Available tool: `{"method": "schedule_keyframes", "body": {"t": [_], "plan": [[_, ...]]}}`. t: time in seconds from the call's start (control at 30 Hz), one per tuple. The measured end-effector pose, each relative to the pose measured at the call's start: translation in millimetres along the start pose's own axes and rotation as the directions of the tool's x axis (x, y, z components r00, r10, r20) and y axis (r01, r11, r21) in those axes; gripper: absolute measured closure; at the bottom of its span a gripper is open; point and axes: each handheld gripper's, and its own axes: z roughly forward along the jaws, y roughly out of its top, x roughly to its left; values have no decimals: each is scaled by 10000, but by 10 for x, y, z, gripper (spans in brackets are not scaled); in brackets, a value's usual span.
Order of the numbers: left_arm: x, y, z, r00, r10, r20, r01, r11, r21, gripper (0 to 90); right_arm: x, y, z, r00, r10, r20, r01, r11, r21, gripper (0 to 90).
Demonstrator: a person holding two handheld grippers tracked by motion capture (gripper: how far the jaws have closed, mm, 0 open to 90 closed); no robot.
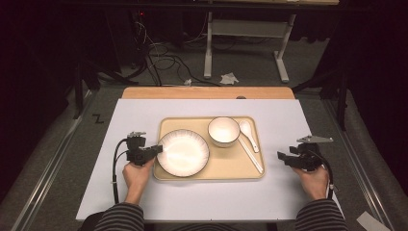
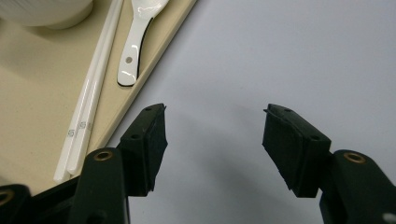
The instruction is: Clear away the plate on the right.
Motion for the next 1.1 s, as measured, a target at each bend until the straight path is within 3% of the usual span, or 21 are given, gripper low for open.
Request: {"method": "schedule_keyframes", "body": {"t": [0.07,0.53,0.57,0.6,1.1], "plan": [[2,-6,11,9999,-131,9,131,9999,4,799,3,-2,6,10000,6,12,-6,10000,-14,407],[-8,-80,58,9997,152,-196,-146,9994,298,801,15,-3,13,10000,-58,-22,58,10000,68,406],[1,-80,48,9991,390,-154,-381,9978,547,802,15,-3,13,10000,-59,-22,60,10000,70,406],[-5,-88,61,9996,222,-194,-215,9991,357,801,18,-2,14,10000,-27,-20,28,10000,85,406],[-23,-148,96,9988,439,-215,-427,9976,543,800,21,-4,22,9999,-113,-60,114,9998,145,404]]}}
